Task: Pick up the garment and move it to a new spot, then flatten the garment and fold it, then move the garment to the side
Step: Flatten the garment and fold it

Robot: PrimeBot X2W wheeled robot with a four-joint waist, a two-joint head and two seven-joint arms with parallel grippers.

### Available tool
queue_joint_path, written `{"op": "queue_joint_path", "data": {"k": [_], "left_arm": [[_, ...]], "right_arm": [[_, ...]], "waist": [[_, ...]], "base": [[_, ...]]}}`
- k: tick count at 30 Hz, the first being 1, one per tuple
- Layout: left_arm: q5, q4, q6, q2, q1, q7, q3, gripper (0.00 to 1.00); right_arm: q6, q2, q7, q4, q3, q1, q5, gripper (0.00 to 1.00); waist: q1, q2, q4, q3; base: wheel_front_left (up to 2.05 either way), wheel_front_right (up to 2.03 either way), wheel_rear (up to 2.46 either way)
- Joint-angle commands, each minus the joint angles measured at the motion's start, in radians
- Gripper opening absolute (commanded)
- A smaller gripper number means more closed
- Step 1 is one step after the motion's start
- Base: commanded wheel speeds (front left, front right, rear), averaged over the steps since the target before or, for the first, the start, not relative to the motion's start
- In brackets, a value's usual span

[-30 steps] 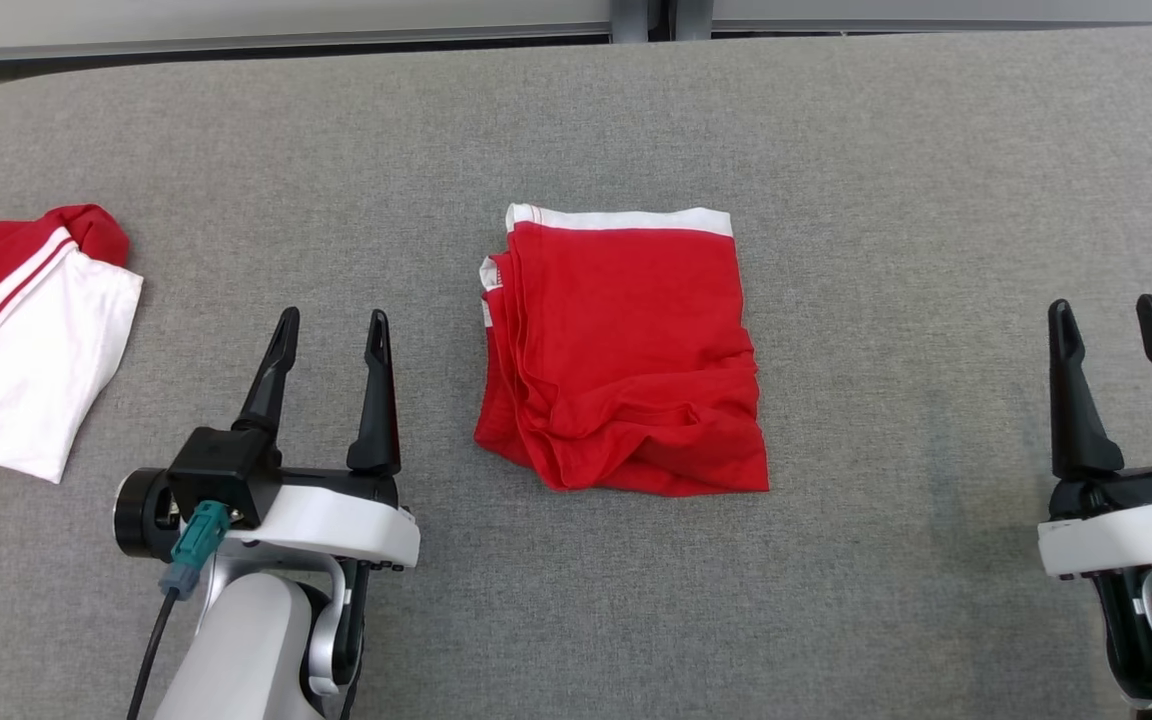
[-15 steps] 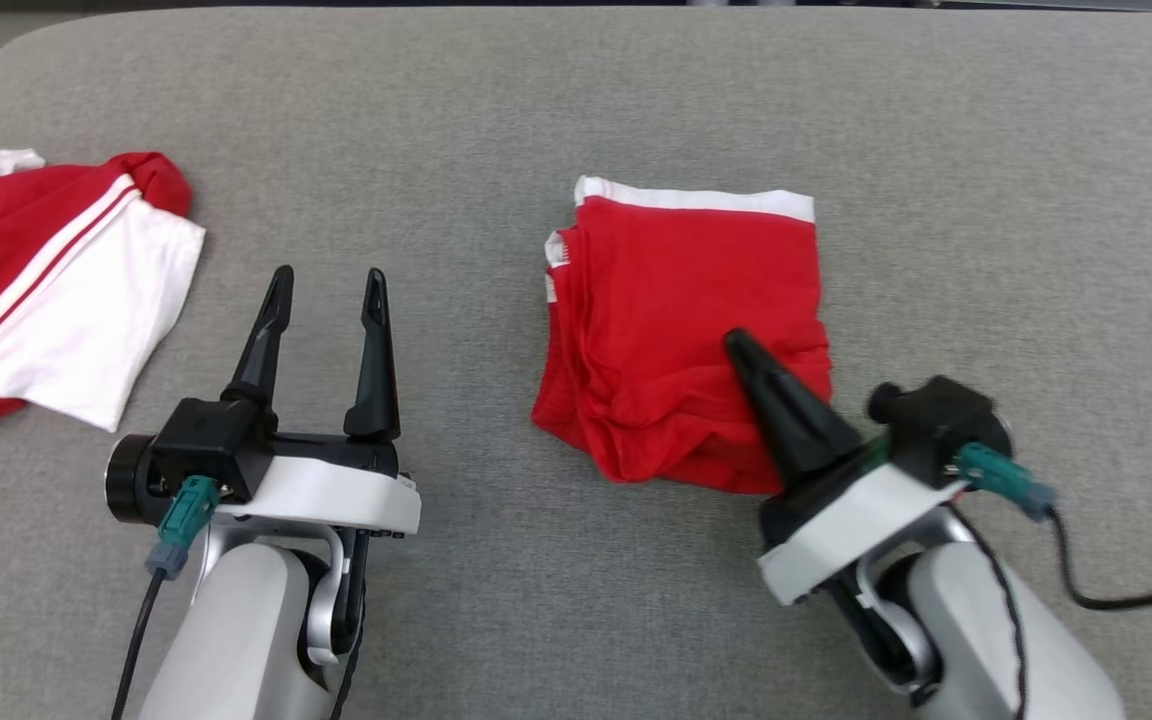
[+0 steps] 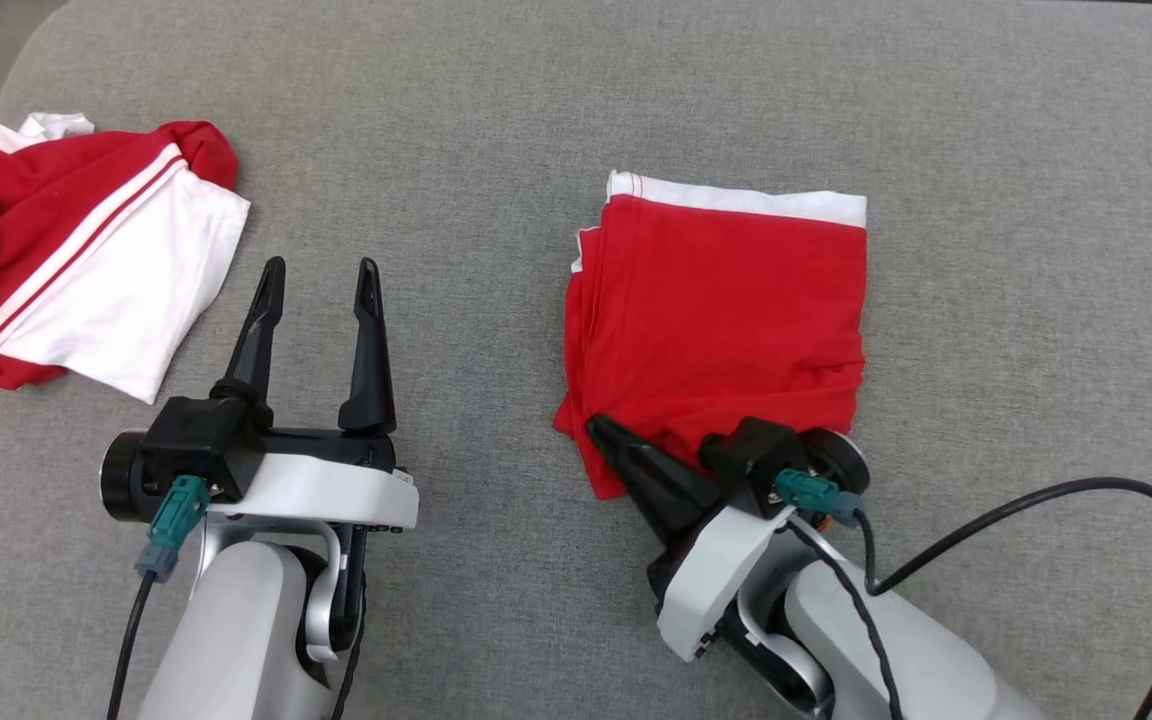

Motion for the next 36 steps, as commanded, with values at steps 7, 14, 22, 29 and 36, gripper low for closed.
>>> {"op": "queue_joint_path", "data": {"k": [7,14,22,29,36], "left_arm": [[0.012,-0.004,-0.001,0.0,0.003,-0.005,0.015,1.0],[0.028,-0.01,-0.014,0.009,0.024,-0.005,0.044,1.0],[0.035,-0.002,-0.03,0.026,0.051,-0.005,0.066,1.0],[0.019,0.009,-0.055,0.051,0.099,-0.005,0.082,1.0],[0.003,0.015,-0.077,0.084,0.172,0.018,0.08,1.0]], "right_arm": [[0.004,-0.025,-0.096,-0.061,0.01,0.002,0.058,0.0],[0.004,-0.081,-0.148,-0.205,-0.231,0.089,0.047,1.0],[0.004,-0.108,-0.134,-0.276,-0.592,0.224,-0.025,1.0],[0.004,-0.106,-0.084,-0.294,-0.761,0.331,-0.057,1.0],[0.004,-0.092,-0.032,-0.328,-0.789,0.406,-0.081,1.0]], "waist": [[0.0,-0.0001,-0.035,-0.018],[0.0,-0.0001,-0.082,-0.051],[0.0,-0.0001,-0.12,-0.099],[0.0,-0.0001,-0.139,-0.158],[0.0,-0.0001,-0.152,-0.218]], "base": [[0.0,0.0,0.0],[0.0,0.0,0.0],[0.0,0.0,0.0],[0.0,0.0,0.0],[0.0,0.0,0.0]]}}
